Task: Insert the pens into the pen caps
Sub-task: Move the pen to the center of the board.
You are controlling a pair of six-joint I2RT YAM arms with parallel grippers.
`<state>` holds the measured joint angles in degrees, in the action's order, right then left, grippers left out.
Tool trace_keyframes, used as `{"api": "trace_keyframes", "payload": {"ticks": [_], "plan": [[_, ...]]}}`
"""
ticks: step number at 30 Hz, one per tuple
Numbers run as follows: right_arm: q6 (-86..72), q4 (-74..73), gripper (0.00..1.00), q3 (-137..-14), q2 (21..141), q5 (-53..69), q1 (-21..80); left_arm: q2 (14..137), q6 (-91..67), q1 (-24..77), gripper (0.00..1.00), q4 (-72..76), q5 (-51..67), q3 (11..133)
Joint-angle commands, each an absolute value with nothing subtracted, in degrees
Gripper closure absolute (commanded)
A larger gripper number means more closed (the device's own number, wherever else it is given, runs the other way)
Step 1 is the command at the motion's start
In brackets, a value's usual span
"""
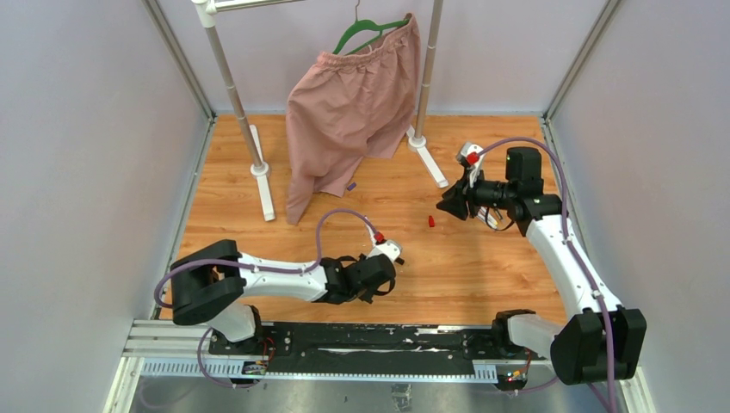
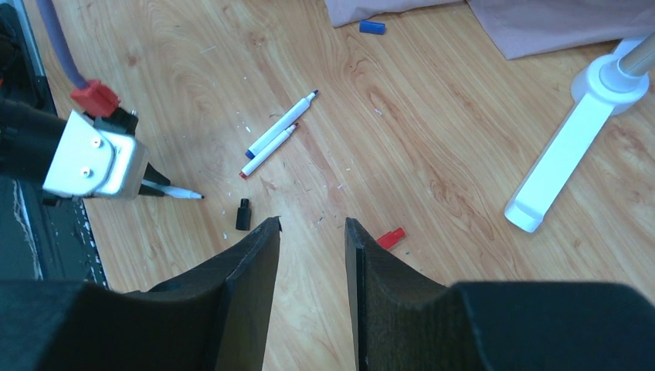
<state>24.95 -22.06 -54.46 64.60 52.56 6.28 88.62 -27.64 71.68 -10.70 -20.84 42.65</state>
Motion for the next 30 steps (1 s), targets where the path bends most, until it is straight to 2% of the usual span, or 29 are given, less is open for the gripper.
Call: {"api": "trace_keyframes", "payload": {"ticks": [1, 7, 14, 24, 30], "plan": [[30.8, -23.3, 0.59, -52.6, 64.8, 56.2, 5.6, 86.4, -27.9, 69.4, 0.90, -10.1, -19.4, 40.1], [37.6, -23.4, 0.59, -49.7, 65.2, 59.6, 5.8, 85.1, -28.2, 66.7, 0.83, -6.6, -16.7, 38.2], [52.6, -25.5, 0.57, -44.7, 64.5, 64.4, 7.5, 82.9, -28.3, 65.5, 0.78, -3.8, -14.7, 35.8], [59.7, -27.6, 0.57, -43.5, 68.2, 56.2, 14.9, 79.2, -28.8, 64.6, 0.67, -0.2, -13.5, 32.3], [59.8, -27.6, 0.57, -43.6, 73.0, 52.8, 21.0, 76.1, -29.2, 64.2, 0.66, 3.1, -13.1, 29.8]]}}
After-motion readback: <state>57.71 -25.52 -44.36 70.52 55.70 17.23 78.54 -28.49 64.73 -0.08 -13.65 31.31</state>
